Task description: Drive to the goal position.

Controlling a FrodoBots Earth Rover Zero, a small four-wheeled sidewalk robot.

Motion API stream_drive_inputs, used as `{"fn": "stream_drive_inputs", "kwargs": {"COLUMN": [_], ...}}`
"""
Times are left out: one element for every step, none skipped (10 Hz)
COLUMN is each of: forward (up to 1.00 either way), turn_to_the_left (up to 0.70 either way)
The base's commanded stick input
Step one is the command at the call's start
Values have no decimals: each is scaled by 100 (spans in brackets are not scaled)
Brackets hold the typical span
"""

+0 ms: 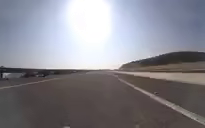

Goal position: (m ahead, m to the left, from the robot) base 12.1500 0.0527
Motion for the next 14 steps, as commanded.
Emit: {"fn": "stream_drive_inputs", "kwargs": {"forward": [100,100,100,100,100,100,100,100,100,100,100,100,100,100], "turn_to_the_left": [0,0,0,0,0,0,0,0,0,0,0,0,0,0]}}
